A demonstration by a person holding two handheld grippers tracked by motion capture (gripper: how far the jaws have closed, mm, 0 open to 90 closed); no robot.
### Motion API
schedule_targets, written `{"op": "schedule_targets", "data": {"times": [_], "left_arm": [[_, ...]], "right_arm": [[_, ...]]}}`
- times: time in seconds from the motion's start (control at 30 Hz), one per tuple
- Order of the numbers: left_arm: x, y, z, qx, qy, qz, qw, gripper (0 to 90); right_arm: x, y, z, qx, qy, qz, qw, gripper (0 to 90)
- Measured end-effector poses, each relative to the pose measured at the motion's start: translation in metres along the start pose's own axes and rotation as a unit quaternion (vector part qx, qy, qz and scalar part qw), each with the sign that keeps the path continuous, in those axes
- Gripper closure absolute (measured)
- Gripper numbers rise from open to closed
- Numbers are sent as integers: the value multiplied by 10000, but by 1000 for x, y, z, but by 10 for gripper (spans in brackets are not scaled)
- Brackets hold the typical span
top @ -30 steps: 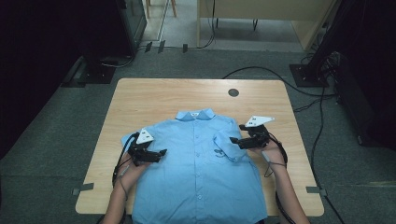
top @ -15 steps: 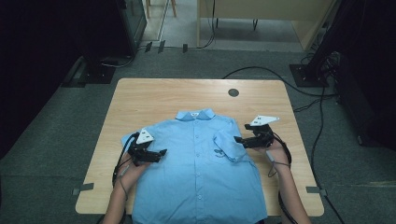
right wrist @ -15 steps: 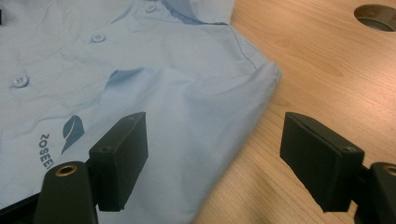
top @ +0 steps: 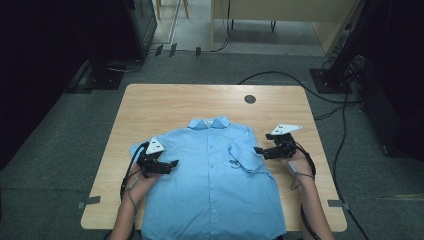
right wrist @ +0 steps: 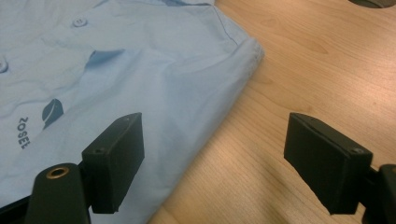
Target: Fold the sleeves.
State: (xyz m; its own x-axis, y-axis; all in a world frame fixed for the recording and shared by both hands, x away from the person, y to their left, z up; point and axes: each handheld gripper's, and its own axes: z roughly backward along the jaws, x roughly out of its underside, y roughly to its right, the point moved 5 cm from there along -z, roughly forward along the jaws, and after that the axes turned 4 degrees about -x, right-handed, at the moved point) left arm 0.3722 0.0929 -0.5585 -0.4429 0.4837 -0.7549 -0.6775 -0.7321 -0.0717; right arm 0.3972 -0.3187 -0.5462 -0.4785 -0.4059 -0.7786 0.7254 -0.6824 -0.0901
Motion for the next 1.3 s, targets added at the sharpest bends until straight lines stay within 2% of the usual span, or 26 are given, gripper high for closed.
{"op": "schedule_targets", "data": {"times": [0.47, 0.67, 0.93, 1.13, 1.23, 1.3], "left_arm": [[0, 0, 0, -1, 1, 1, 10000, 199], [0, 0, 0, 0, -4, -6, 10000, 199], [0, 0, 0, 1, -6, -5, 10000, 199], [1, 0, 1, -79, -15, 67, 9999, 199], [1, 0, 1, -104, -18, 94, 9999, 199], [0, -1, 1, -96, -2, 159, 9998, 199]], "right_arm": [[8, 10, 5, 117, -66, 15, 9999, 197], [15, 17, 7, 206, -188, 41, 9996, 197], [21, 22, 8, 200, -223, -66, 9995, 196], [24, 25, 9, 239, -221, -101, 9994, 192], [26, 26, 8, 256, -138, -79, 9995, 157], [26, 25, 8, 304, -184, 14, 9994, 142]]}}
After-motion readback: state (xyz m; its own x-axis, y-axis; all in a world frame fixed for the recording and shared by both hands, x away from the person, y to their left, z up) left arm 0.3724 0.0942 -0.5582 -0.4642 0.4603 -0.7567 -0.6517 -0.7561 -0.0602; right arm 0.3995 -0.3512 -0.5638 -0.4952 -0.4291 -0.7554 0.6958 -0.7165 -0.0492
